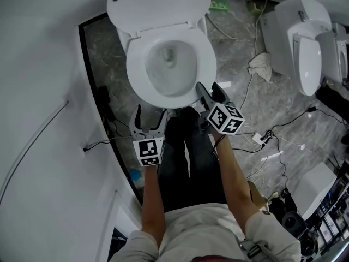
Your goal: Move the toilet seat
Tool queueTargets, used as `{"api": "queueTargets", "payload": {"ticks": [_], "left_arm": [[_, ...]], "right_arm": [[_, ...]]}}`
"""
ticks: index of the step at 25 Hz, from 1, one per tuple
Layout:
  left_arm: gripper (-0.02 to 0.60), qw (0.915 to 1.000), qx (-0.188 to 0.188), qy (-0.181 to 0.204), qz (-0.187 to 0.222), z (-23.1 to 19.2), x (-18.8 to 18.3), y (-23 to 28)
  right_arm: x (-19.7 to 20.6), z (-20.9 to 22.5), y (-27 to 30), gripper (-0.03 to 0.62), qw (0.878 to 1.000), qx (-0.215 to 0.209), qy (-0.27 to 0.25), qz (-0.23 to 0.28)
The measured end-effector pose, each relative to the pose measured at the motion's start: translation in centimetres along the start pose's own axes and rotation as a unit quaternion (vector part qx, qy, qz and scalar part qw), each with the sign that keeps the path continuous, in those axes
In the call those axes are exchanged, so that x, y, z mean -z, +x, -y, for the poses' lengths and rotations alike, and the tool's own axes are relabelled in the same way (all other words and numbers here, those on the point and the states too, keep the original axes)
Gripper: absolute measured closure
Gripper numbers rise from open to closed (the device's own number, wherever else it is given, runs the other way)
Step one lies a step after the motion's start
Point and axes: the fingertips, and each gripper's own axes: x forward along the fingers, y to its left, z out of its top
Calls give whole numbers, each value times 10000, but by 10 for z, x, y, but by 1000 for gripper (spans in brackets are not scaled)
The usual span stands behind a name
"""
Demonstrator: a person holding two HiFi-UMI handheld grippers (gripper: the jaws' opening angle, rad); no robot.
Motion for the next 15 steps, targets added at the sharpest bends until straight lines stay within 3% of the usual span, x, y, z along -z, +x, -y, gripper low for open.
{"api": "queueTargets", "payload": {"ticks": [5,15], "left_arm": [[195,9994,-156,288,-136,-4,4,7],[195,9997,-119,184,-123,-6,-8,15]], "right_arm": [[-5,-1,-1,273,10000,-11,65,54],[-12,-4,-4,261,9990,-187,256,310]]}}
